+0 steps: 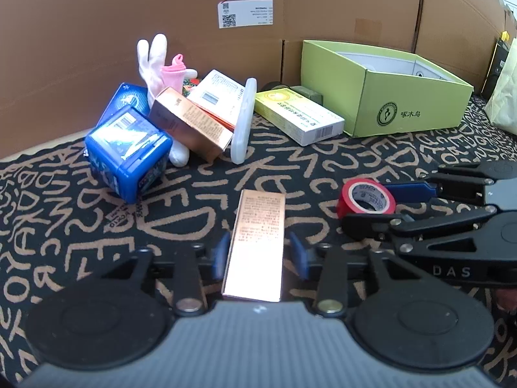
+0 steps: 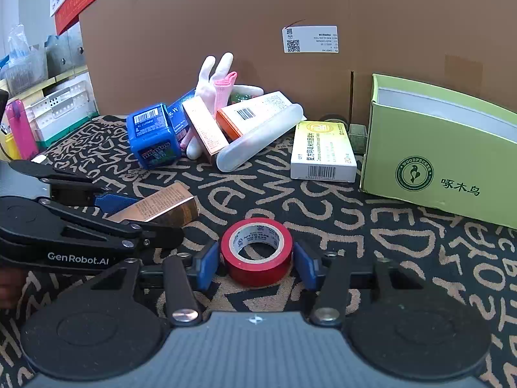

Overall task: Organize objects
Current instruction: 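Grasp the red tape roll with the right tool while the left grasps the copper box, then place the red tape and copper box into the green shoebox and release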

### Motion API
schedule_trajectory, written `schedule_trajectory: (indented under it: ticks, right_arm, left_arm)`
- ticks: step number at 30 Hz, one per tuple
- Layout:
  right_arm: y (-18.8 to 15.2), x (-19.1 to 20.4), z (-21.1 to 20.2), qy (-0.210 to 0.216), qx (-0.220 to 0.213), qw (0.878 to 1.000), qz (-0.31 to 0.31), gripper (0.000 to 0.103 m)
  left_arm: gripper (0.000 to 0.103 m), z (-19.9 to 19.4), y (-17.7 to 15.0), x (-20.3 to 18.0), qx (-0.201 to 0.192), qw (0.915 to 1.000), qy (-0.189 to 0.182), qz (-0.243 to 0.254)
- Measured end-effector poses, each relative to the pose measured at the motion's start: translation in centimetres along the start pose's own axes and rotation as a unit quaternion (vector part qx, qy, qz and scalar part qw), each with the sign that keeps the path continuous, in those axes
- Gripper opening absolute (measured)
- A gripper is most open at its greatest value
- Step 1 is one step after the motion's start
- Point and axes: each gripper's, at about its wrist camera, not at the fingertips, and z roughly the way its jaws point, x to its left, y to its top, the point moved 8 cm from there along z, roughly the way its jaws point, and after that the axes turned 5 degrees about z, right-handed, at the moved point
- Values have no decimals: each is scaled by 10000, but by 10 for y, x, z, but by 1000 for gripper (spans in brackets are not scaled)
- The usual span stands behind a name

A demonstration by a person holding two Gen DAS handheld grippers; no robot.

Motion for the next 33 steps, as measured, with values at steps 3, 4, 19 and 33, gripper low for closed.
schedule_trajectory:
  ticks: [3,4,19,33]
  right_arm:
    - [0,-1,-2,31,-11,10000,53,51]
    - [-1,-2,-3,61,-17,9999,96,51]
    - [64,-83,-82,-518,-1195,9907,405,51]
    - [108,-216,-71,-2160,-1249,9676,391,51]
  left_arm:
    - [31,-1,3,-3,57,10000,1,-67]
    - [31,-1,5,-5,61,9999,-48,-93]
    - [31,-17,137,-105,-1092,9879,-1043,347]
    - [31,75,228,-183,-925,9868,-1306,259]
